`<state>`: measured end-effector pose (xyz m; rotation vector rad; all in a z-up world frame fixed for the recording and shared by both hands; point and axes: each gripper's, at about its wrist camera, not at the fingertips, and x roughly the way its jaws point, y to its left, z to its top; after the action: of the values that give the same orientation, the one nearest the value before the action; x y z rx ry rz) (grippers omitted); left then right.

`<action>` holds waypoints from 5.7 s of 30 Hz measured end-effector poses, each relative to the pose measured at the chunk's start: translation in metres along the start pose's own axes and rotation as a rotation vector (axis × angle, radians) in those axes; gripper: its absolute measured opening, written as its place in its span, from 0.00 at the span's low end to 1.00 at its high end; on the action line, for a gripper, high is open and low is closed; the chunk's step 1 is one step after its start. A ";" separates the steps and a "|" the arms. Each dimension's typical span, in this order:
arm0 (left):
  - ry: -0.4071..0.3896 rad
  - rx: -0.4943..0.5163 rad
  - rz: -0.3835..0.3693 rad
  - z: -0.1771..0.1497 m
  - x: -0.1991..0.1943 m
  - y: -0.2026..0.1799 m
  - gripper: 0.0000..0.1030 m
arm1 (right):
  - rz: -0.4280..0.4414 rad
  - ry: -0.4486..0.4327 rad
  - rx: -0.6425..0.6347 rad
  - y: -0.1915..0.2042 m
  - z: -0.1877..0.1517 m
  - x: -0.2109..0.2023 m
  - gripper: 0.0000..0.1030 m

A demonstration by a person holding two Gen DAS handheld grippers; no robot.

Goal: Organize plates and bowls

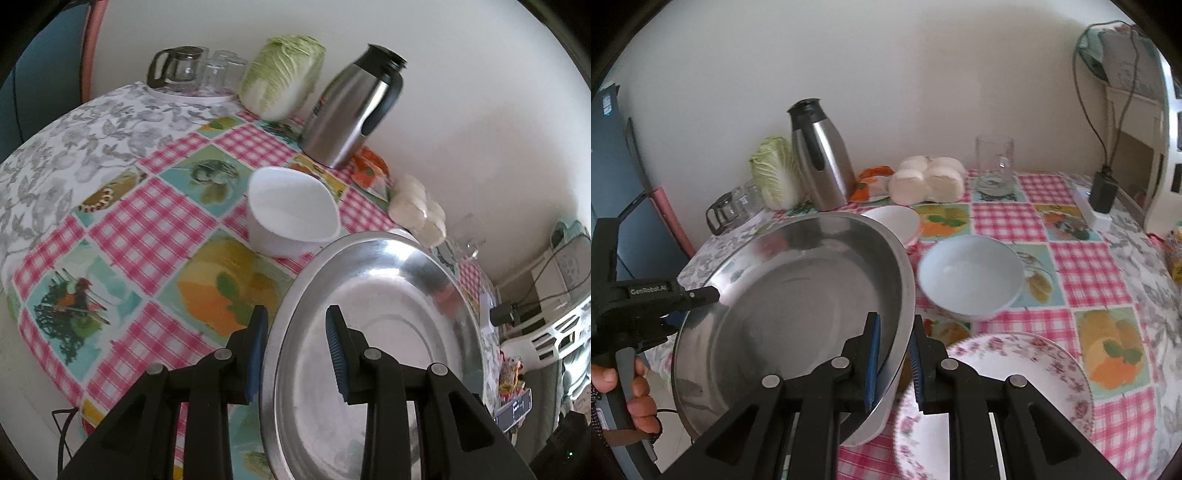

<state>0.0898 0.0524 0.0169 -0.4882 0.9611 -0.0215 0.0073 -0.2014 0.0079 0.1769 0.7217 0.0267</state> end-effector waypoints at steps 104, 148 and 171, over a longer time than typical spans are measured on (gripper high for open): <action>0.092 0.062 0.133 0.001 0.035 0.005 0.57 | -0.060 0.043 0.062 -0.012 -0.009 0.023 0.33; -0.146 0.261 -0.049 -0.017 -0.024 -0.062 0.98 | -0.105 -0.075 0.165 -0.056 -0.001 -0.021 1.00; 0.213 0.432 -0.336 -0.139 -0.026 -0.172 0.98 | -0.222 -0.093 0.519 -0.183 -0.046 -0.084 1.00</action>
<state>-0.0015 -0.1497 0.0417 -0.2435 1.0379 -0.5828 -0.0929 -0.3816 -0.0016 0.5891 0.6400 -0.3815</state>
